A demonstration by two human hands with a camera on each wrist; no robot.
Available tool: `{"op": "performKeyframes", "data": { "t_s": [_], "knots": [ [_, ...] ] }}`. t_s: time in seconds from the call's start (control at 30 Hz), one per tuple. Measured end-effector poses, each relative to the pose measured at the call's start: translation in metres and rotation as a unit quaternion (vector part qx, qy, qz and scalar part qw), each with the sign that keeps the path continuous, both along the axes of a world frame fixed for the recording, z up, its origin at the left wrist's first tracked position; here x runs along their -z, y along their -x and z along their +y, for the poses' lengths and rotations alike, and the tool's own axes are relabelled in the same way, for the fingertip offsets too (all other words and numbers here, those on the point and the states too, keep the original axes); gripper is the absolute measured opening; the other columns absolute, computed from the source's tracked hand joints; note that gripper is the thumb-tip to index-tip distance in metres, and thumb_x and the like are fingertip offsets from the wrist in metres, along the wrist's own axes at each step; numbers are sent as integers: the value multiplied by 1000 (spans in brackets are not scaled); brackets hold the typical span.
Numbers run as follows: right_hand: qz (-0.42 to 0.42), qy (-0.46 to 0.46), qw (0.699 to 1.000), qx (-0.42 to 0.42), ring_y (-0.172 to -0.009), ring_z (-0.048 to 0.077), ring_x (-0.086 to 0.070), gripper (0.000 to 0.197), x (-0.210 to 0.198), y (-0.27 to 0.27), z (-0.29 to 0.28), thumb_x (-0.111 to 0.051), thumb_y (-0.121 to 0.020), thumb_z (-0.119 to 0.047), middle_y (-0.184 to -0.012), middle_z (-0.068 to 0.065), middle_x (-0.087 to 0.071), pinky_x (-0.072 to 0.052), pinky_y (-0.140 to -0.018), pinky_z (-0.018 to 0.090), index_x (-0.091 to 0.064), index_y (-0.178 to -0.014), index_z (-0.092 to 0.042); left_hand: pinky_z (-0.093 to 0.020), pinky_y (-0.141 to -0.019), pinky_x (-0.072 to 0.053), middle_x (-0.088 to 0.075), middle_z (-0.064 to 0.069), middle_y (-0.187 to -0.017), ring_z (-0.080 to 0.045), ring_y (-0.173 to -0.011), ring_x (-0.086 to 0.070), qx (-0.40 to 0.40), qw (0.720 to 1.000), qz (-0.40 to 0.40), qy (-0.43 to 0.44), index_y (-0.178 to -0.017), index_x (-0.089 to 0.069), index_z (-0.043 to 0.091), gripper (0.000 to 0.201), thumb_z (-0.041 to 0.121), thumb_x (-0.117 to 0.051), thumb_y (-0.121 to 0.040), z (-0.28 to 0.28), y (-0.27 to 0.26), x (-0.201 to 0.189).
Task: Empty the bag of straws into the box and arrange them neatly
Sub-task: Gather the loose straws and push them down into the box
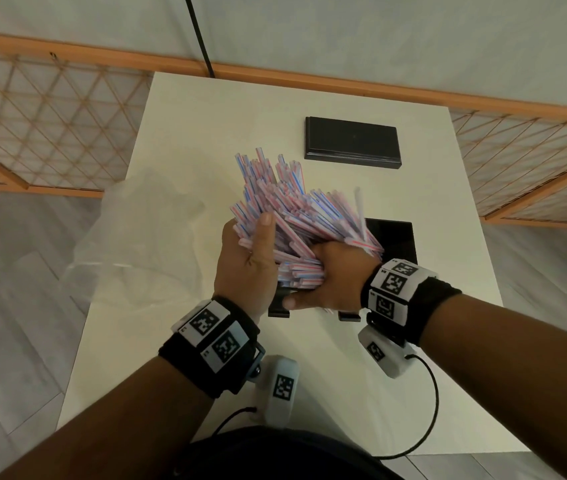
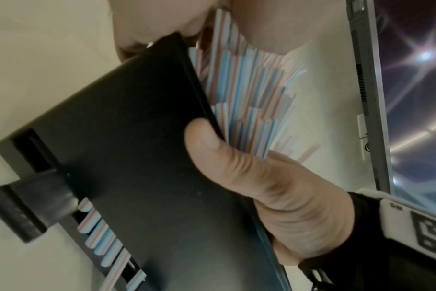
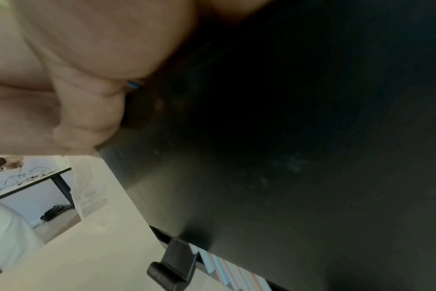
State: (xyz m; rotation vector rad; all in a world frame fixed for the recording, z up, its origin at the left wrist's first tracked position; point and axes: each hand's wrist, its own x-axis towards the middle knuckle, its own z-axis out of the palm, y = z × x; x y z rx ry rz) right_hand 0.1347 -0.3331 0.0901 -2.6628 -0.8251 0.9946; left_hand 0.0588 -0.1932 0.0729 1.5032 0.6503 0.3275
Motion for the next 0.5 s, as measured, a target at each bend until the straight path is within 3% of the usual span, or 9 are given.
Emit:
{"op": "performKeyframes", "data": {
  "t_s": [0.13,0.27,0.33,0.4,0.47,0.5],
  "knots": [
    [-11,-37,999,21,-85,16,-62,65,-1,3,3,-70,-56,-82,-87,-9,-62,-50,-77,29,-53,-93,-32,-21,-84,-54,-72,8,-106,3,-94,-70,0,1000,-2,-15,-124,-60,11,55,57,-55,-94,5,2,3],
    [-14,-126,991,38,-95,20,-65,68,1,2,2,-69,-65,-77,-99,-2,-70,-54,-87,35,-64,-108,-24,-19,-74,-53,-72,-1,-93,-5,-82,-70,-7,999,-39,-16,-112,-62,-4,73,64,-60,-84,6,3,-3],
    [-30,-106,994,28,-98,26,-64,79,-1,2,2,-58,-67,-84,-102,2,-68,-53,-87,37,-60,-112,-19,-21,-78,-54,-72,1,-98,-4,-85,-70,-36,999,-29,14,-118,-62,2,75,66,-63,-79,4,2,-5],
    [-38,-62,997,21,-99,30,-63,86,-2,4,0,-50,-69,-87,-106,5,-65,-53,-87,38,-53,-117,-15,-35,-87,-58,-73,-2,-107,-14,-96,-71,-82,994,-12,70,-120,-63,8,82,72,-64,-70,3,0,-6],
    [-40,-42,998,24,-105,29,-62,88,-4,11,-1,-51,-72,-85,-116,5,-63,-53,-89,39,-48,-125,-15,-45,-100,-56,-72,-4,-116,-21,-112,-70,-113,985,-9,132,-115,-66,18,70,71,-65,-69,6,-2,-8],
    [-46,-50,997,25,-111,28,-61,90,-5,16,-2,-51,-72,-84,-123,5,-61,-52,-93,40,-45,-131,-16,-42,-103,-54,-72,-3,-118,-17,-115,-69,-115,981,-9,157,-114,-66,20,60,66,-67,-75,8,-4,-6]
  ]
}}
